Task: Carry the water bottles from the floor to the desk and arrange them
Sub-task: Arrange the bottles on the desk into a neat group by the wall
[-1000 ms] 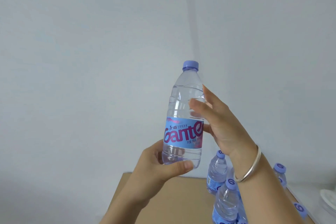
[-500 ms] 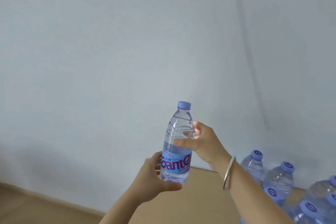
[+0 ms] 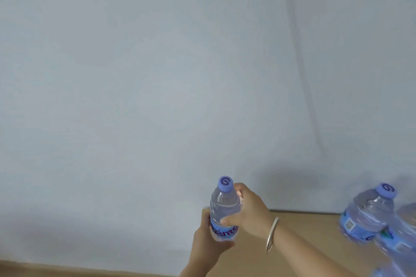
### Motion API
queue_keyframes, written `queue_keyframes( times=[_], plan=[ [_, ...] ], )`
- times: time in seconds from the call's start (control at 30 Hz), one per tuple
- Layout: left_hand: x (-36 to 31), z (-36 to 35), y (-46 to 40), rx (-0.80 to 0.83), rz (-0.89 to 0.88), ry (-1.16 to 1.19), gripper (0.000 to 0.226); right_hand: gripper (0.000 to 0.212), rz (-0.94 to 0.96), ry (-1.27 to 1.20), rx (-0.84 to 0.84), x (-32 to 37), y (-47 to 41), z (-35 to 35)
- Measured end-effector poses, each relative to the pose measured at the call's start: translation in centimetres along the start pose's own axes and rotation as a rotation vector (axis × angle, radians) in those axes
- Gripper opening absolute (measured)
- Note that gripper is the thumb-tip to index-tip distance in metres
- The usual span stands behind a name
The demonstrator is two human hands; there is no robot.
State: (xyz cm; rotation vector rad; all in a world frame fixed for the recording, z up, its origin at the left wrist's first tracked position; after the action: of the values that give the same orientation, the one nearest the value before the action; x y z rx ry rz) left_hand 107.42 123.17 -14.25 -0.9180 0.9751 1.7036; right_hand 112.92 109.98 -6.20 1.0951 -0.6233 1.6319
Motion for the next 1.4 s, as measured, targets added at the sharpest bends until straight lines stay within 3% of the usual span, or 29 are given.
queue_keyframes(
  times=[0.27, 0.43, 0.67, 0.87, 0.93, 1.03, 1.2, 1.33, 1.4],
  plan=[
    [2.8, -0.8, -4.9, -0.008, 0.104, -0.050, 0.054, 0.060, -0.028, 0.064, -0.069, -2.1, -3.8, -2.3],
    [2.7, -0.6, -5.6, -0.069, 0.070, -0.095, 0.040, 0.067, 0.017, 0.111, -0.074, -2.3, -4.9, -2.4],
    [2.8, -0.9, -5.8, -0.082, 0.050, -0.099, 0.046, 0.073, 0.025, 0.179, -0.107, -2.7, -4.4, -2.4],
    [1.8, -1.7, -4.8, -0.110, 0.078, -0.066, 0.050, 0.063, 0.027, 0.176, -0.136, -3.3, -2.1, -1.2],
    [1.3, -2.0, -3.1, -0.136, 0.150, -0.023, 0.055, 0.053, 0.031, 0.126, -0.270, -4.0, -0.6, 1.0],
    [1.4, -4.2, 0.4, -0.089, 0.229, -0.009, 0.085, 0.033, 0.020, 0.019, -0.640, -5.0, 2.7, 6.3],
    [-0.1, -10.8, 5.8, 0.066, 0.206, 0.021, 0.097, 0.046, -0.068, 0.023, -1.152, -6.3, 7.0, 14.7],
    [-4.0, -14.2, 7.5, 0.198, 0.031, -0.042, 0.091, 0.066, -0.220, 0.048, -1.246, -8.0, 7.1, 17.6],
    [-5.8, -15.1, 7.0, 0.210, -0.031, -0.079, 0.086, 0.062, -0.308, 0.014, -1.215, -9.2, 6.3, 18.0]
  ],
)
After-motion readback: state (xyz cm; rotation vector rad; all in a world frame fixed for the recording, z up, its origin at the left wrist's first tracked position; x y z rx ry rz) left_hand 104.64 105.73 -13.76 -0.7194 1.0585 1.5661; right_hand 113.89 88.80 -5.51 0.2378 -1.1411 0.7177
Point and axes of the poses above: each hand's wrist, its own y-axis away from the middle knuckle, its own z-axis out of the back of the hand, x = y × z, the point moved 1 cm from there along -y, towards the middle knuckle, and after that the axes turned 3 degrees about -x, right-handed, at the moved point
